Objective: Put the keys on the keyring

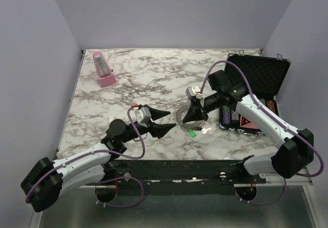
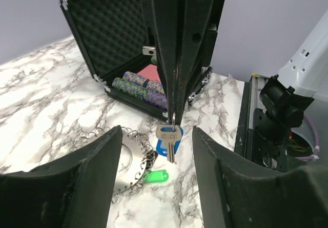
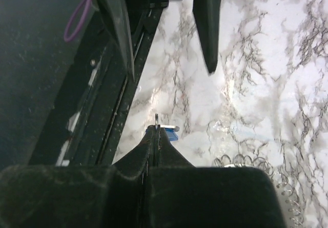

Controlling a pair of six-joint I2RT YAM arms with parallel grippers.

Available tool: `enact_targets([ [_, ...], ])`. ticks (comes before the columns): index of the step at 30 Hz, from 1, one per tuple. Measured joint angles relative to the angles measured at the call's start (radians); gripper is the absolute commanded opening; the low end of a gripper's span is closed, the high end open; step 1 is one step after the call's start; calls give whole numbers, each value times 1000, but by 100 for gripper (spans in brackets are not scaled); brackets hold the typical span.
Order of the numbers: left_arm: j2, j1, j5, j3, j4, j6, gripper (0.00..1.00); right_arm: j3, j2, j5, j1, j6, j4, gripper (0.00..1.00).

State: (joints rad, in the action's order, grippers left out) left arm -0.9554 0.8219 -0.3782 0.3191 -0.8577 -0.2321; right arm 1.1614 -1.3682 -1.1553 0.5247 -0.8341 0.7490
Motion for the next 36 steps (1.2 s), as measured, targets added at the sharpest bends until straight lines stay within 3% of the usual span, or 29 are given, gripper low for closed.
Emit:
enact_targets([
  [9, 269, 8, 0, -120, 143, 55, 68, -17, 0, 40, 0, -594, 317, 1],
  [17, 188, 102, 12, -101, 232, 170, 58, -20, -61, 37, 0, -924, 477, 1],
  [25, -19, 206, 75, -45, 185, 234, 50, -56, -64, 19, 0, -908, 457, 1],
  [28, -82, 232, 111, -19, 168, 251, 37, -59, -65, 17, 0, -871, 442, 1],
  [36, -124, 249, 176, 28, 163, 274, 36, -60, -66, 19, 0, -736, 386, 2],
])
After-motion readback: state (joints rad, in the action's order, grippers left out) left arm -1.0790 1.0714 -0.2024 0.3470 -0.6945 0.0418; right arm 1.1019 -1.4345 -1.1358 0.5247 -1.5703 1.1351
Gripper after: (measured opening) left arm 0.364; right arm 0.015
